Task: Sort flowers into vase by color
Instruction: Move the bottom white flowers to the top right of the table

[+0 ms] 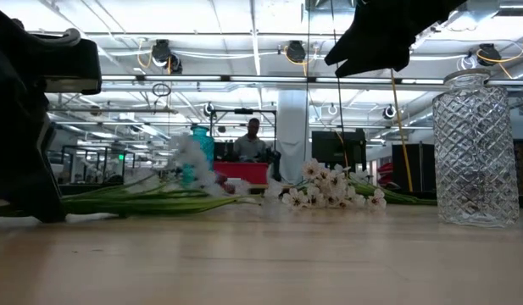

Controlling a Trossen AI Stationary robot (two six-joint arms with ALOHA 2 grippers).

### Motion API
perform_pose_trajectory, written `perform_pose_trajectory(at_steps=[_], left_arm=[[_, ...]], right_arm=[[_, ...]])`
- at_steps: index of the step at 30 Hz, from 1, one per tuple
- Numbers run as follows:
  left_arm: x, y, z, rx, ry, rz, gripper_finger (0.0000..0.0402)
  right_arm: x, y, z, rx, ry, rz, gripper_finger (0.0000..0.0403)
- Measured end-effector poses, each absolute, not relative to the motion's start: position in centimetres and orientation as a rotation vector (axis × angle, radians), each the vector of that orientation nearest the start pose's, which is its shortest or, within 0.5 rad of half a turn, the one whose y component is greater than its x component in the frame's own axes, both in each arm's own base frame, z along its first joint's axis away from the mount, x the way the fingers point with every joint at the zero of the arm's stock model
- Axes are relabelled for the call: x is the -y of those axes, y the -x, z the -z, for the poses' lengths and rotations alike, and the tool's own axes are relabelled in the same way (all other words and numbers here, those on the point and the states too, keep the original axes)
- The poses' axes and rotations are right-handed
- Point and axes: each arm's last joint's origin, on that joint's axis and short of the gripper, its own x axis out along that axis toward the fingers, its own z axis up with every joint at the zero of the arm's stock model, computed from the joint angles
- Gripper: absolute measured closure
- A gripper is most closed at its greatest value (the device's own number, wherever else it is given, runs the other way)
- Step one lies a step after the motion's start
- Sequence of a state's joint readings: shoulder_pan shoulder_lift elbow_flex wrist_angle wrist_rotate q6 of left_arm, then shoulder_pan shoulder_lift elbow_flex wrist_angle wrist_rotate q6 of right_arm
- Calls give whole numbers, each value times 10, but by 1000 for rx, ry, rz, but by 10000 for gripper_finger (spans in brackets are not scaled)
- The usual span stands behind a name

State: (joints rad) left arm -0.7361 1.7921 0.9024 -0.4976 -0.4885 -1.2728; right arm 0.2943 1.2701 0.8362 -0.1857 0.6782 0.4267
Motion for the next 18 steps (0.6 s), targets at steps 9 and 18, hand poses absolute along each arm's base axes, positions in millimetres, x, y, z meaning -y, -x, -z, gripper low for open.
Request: perform_pose_trajectory(at_steps=[9, 18], left_arm=[[185, -224, -134, -998, 362, -474, 386], [173, -221, -189, -714, 321, -435, 386]], right_arm=[[-65, -256, -254, -465, -151, 428, 151], [-89, -249, -254, -472, -159, 330, 151]])
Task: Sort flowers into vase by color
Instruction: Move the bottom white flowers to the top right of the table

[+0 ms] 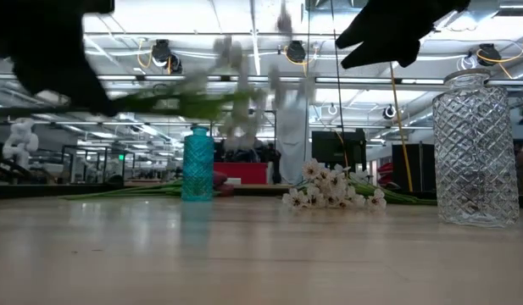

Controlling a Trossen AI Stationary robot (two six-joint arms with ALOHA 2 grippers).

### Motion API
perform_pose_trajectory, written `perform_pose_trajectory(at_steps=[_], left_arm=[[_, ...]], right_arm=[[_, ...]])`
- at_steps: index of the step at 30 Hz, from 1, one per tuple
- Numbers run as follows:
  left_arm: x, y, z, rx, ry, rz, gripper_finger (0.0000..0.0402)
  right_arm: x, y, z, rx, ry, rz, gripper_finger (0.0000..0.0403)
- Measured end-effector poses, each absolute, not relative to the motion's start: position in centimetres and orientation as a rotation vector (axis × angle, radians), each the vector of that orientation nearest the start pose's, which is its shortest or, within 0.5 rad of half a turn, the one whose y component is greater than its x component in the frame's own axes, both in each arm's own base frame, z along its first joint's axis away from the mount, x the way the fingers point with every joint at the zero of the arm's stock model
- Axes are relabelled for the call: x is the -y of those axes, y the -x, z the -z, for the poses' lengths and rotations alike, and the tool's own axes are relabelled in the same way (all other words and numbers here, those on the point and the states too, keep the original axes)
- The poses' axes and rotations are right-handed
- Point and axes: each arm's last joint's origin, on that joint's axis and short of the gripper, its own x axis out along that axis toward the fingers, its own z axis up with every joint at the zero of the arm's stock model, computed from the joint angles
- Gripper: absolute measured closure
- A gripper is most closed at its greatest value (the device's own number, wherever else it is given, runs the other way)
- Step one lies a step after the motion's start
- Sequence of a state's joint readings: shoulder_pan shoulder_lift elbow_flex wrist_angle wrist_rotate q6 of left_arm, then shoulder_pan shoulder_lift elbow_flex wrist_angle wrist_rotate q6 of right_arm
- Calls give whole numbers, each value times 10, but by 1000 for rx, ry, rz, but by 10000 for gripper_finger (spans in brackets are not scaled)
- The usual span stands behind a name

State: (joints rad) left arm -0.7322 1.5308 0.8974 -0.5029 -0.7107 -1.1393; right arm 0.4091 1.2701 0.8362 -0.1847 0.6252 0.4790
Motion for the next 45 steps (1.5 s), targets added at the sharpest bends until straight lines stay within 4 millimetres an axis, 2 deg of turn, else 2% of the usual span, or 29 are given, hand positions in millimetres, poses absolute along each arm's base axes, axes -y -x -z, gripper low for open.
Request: perform_pose_trajectory(at_steps=[6, 16, 21, 27, 34, 39, 45], left_arm=[[162, -225, -226, -469, 234, -444, 386], [141, -276, -270, -169, 121, -273, 386], [130, -288, -291, -13, 100, -136, 386], [120, -296, -294, 32, 79, -93, 387], [123, -311, -280, 75, 56, -66, 386], [123, -314, -272, 37, 87, -110, 385], [120, -309, -247, -104, 226, -235, 384]], right_arm=[[-109, -252, -251, -434, -200, 266, 151], [-140, -290, -227, -257, -181, 167, 151], [-144, -297, -234, -139, -168, 150, 151], [-143, -296, -258, 51, -126, 175, 151], [-140, -293, -276, 202, -67, 248, 151], [-139, -292, -275, 174, -13, 347, 151], [-148, -286, -258, 19, 60, 461, 151]])
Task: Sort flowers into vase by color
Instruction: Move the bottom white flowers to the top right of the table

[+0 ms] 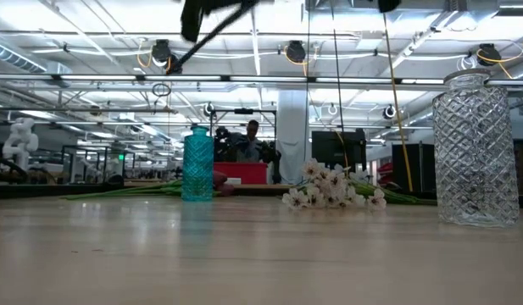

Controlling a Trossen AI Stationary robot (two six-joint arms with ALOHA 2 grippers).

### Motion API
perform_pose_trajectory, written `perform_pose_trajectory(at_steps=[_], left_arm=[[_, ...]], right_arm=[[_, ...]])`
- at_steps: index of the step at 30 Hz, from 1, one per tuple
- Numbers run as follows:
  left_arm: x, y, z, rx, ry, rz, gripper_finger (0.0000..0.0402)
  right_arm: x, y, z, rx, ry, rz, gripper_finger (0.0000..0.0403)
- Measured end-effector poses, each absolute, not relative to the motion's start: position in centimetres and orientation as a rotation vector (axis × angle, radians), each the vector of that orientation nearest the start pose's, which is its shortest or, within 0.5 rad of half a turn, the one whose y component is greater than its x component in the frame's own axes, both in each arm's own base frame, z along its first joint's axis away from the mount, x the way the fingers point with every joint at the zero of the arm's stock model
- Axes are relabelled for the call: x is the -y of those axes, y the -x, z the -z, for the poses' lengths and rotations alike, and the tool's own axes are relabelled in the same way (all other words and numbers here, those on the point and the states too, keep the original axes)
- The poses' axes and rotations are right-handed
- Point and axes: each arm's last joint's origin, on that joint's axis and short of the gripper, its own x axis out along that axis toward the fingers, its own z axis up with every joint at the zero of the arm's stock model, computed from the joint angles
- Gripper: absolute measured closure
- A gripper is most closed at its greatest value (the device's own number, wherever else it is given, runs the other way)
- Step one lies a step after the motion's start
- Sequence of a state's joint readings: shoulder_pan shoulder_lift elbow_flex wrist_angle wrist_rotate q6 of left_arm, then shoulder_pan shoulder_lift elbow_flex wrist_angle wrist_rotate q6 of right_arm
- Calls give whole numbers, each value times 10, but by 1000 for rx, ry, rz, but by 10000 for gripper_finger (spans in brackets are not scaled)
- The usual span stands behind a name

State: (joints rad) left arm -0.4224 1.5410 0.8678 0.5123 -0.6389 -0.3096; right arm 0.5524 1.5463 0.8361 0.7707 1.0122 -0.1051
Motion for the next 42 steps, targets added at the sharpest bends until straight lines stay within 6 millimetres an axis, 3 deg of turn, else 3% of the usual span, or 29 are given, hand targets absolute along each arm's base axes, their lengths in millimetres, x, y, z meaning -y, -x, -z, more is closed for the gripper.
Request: perform_pose_trajectory(at_steps=[8, 17, 25, 31, 36, 42], left_arm=[[113, -295, -210, -281, 404, -420, 384], [114, -296, -167, -381, 547, -455, 383], [117, -301, -132, -453, 625, -506, 383], [121, -300, -125, -460, 660, -515, 383], [132, -296, -119, -480, 667, -492, 383], [142, -290, -104, -544, 687, -497, 383]], right_arm=[[-154, -262, -244, -178, 18, 434, 151], [-132, -221, -267, -357, -133, 274, 151], [-63, -182, -274, -597, -182, 481, 151], [-9, -175, -267, -802, -253, 635, 151], [20, -185, -244, -916, -309, 630, 151], [47, -196, -200, -1023, -369, 651, 151]])
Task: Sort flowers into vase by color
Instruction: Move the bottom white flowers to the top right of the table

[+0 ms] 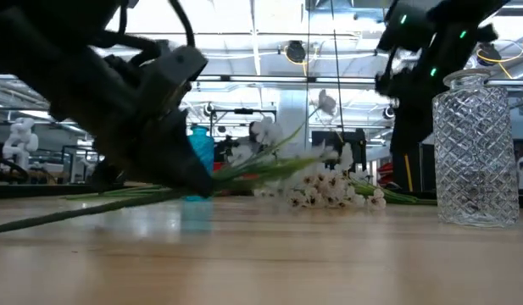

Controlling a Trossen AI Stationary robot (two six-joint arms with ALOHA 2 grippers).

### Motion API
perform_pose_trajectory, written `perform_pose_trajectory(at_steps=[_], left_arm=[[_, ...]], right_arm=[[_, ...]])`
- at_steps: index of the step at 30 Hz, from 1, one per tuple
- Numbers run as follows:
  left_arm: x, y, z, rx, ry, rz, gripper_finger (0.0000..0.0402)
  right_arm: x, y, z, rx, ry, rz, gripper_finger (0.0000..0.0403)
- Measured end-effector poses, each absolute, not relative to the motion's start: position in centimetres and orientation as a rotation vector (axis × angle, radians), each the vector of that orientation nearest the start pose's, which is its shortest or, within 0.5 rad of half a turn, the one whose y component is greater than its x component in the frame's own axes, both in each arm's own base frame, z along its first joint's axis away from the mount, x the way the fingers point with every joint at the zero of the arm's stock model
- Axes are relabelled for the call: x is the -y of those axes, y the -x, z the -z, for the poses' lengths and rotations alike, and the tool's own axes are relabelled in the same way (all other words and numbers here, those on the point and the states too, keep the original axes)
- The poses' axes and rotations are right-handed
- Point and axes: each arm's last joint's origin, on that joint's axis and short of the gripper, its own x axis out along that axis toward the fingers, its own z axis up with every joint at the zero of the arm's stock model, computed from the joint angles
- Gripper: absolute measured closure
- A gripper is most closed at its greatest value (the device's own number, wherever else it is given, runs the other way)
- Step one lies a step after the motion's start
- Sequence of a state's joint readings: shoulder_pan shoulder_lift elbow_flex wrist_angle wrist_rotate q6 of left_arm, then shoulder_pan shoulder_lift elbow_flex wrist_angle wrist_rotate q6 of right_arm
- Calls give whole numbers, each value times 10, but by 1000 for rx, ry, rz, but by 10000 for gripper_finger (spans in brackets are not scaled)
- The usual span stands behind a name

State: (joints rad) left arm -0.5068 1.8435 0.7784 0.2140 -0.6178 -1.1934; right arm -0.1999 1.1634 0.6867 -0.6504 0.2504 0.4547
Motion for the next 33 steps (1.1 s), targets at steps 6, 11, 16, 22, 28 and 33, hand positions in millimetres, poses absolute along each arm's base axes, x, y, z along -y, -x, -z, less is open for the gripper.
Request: perform_pose_trajectory(at_steps=[6, 11, 16, 22, 28, 33], left_arm=[[143, -286, -99, -600, 694, -502, 383], [148, -289, -103, -573, 735, -450, 383], [161, -291, -111, -527, 686, -334, 383], [157, -293, -111, -511, 636, -354, 383], [148, -308, -129, -350, 611, -305, 383], [131, -327, -157, -103, 593, -244, 383]], right_arm=[[76, -200, -174, -1116, -391, 758, 151], [101, -206, -160, -1108, -397, 784, 151], [112, -210, -146, -1143, -400, 793, 151], [109, -210, -144, -1144, -433, 810, 151], [89, -209, -183, -938, -442, 767, 151], [57, -212, -210, -766, -447, 644, 151]])
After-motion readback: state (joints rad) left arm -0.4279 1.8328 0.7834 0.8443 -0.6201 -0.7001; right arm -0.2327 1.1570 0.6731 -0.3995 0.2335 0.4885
